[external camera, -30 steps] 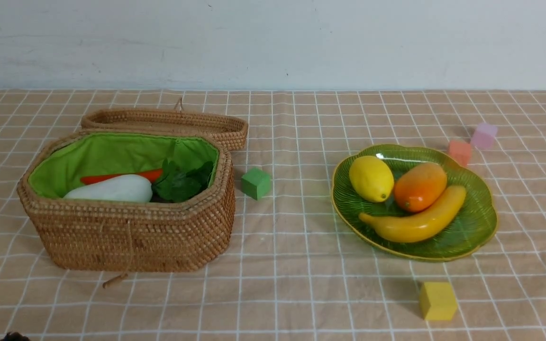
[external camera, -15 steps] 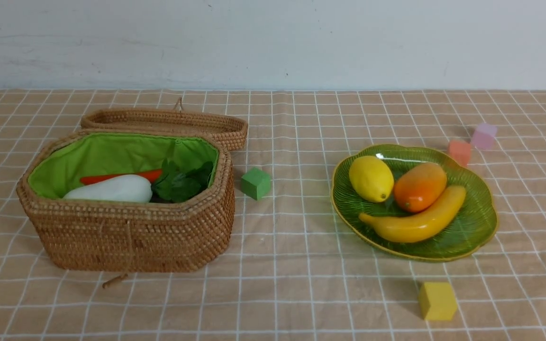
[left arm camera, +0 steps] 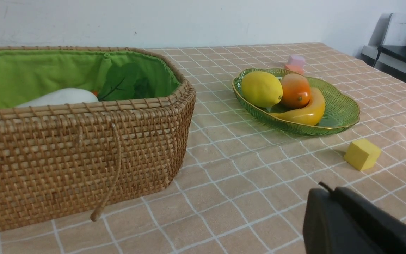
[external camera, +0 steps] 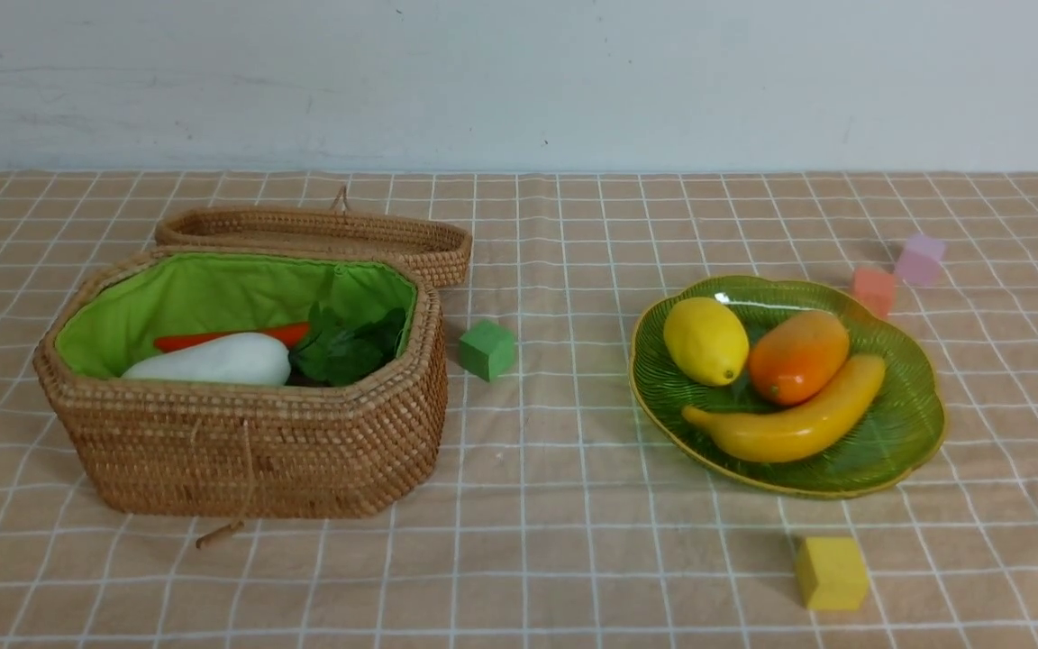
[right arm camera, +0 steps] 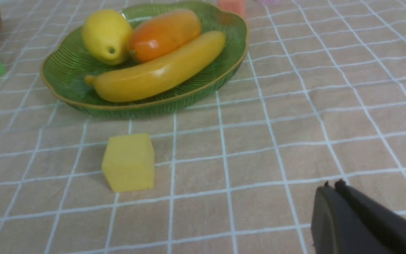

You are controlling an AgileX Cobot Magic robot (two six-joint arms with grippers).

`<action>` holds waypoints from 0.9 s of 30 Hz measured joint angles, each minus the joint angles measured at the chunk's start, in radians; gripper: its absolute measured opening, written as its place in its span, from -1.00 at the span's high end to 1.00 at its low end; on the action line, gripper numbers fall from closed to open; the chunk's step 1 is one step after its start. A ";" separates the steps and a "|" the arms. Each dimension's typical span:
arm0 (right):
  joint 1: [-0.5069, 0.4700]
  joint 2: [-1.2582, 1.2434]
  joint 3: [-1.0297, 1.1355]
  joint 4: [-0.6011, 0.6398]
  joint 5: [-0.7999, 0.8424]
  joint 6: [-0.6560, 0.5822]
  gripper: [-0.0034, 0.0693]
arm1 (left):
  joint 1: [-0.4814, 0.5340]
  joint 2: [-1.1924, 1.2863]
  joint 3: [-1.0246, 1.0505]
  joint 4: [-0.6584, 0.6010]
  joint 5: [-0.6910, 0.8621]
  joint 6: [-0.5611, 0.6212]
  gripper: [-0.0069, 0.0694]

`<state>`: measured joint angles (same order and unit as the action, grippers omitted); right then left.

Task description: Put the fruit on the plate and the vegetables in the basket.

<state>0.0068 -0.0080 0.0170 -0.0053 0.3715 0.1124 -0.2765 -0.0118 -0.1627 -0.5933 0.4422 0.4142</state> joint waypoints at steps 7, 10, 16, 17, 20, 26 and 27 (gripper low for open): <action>0.000 -0.002 -0.001 0.029 0.004 -0.001 0.93 | 0.000 0.000 0.001 0.000 -0.001 0.000 0.82; 0.000 -0.002 -0.001 0.031 0.005 -0.001 0.93 | 0.000 0.000 0.001 0.000 -0.001 0.000 0.81; 0.000 -0.002 -0.001 0.031 0.006 0.000 0.92 | 0.000 0.000 0.001 0.000 0.000 0.000 0.80; 0.000 -0.002 -0.001 0.031 0.006 0.000 0.92 | 0.000 0.000 0.001 0.000 0.000 0.000 0.80; 0.000 -0.002 -0.001 0.031 0.006 0.000 0.91 | 0.000 0.000 0.001 0.000 0.000 0.000 0.79; 0.000 -0.002 -0.001 0.032 0.006 0.000 0.91 | 0.000 0.000 0.003 0.011 -0.011 0.002 0.77; 0.000 -0.002 -0.001 0.032 0.007 0.000 0.91 | 0.000 0.000 0.013 0.029 -0.052 -0.001 0.77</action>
<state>0.0068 -0.0099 0.0161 0.0265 0.3781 0.1127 -0.2765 -0.0118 -0.1493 -0.5641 0.3898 0.4136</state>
